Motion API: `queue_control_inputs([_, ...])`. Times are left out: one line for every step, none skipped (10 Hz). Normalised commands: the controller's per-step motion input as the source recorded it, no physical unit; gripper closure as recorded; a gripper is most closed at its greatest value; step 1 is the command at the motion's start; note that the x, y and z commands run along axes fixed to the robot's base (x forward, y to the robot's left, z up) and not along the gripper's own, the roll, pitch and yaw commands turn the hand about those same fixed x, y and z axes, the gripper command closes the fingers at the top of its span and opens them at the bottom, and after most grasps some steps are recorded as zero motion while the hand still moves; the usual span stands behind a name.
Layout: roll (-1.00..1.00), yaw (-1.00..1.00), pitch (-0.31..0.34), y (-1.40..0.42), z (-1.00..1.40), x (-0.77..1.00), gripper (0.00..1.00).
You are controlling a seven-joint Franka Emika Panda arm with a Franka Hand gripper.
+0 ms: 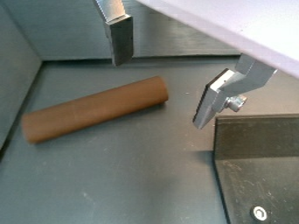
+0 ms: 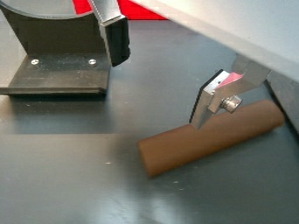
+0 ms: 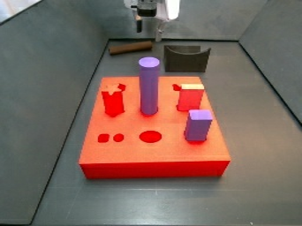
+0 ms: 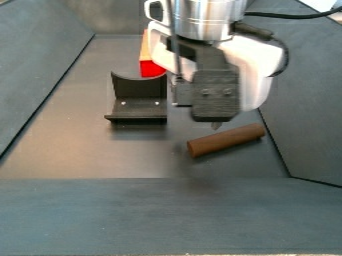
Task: Pick up the oval object. Move up. Place the oval object on the fixture. Regrasp the oval object. Move to above the board. Insert the oval object.
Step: Pick up the oval object.
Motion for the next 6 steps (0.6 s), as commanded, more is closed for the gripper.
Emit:
queue_control_inputs([-0.49, -0.34, 0.063, 0.14, -0.1, 0.24, 0.0])
queue_control_inputs([-0.5, -0.27, 0.076, 0.23, -0.1, 0.12, 0.0])
queue_control_inputs([-0.5, -0.16, 0.091, 0.36, -0.13, 0.0, 0.0])
queue_control_inputs([-0.5, -0.03, -0.019, 0.52, -0.16, -0.02, 0.0])
queue_control_inputs([-0.5, -0.07, -0.031, 0.47, -0.15, -0.01, 0.0])
queue_control_inputs([-0.5, -0.14, -0.043, 0.41, -0.16, -0.01, 0.0])
